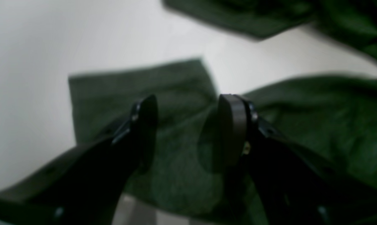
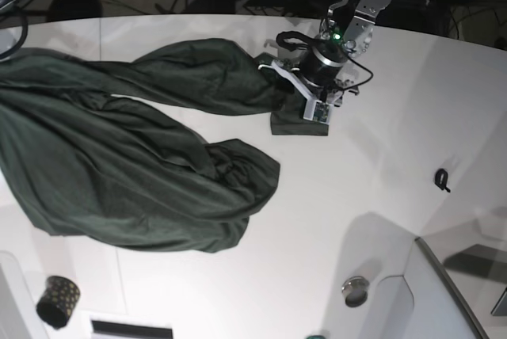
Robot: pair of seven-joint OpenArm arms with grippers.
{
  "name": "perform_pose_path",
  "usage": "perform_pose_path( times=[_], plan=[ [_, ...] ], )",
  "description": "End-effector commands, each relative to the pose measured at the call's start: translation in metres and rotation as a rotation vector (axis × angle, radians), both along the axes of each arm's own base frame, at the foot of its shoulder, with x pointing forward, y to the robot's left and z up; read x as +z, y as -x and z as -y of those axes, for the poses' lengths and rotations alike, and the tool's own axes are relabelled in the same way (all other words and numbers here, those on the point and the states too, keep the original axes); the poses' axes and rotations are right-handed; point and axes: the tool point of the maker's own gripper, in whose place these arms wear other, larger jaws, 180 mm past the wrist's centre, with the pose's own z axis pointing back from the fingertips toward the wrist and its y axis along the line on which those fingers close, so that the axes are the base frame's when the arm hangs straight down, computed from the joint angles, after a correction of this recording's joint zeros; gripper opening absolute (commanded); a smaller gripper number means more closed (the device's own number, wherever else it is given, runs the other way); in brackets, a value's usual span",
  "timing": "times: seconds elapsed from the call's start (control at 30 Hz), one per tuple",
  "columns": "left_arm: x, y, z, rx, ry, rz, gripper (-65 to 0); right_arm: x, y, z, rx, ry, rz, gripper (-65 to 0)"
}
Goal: Layout the t-shirt on the table in an organized manner, then fold the t-shirt properly
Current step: 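Lift the sleeve with the left gripper and drag it across the shirt body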
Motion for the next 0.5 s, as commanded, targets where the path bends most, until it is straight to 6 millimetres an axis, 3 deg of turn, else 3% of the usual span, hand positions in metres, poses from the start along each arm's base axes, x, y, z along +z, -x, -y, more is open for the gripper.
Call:
perform_pose_path(
  times=[0.0, 0.2, 0.3, 0.47],
  plan=[
    [0.007, -0.005, 0.001, -0.003, 0.008, 0.034, -34.6, 0.020, -0.008, 0.016, 0.002, 0.059, 0.043, -64.2],
    [-0.008, 0.032, -0.013, -0.009, -0.019, -0.030, -34.6, 0.026, -0.009, 0.019, 0.003, 0.079, 0.049, -64.2],
    [-0.003, 0.046, -0.012, -0.021, -0.014, -0.033, -34.6, 0.036, -0.007, 0.023, 0.005, 0.116, 0.053, -64.2],
    [0.018, 0.037, -0.007, -0.026, 0.007, 0.023, -34.6, 0.059, -0.011, 0.022, 0.012, 0.189, 0.083, -64.2]
  ],
)
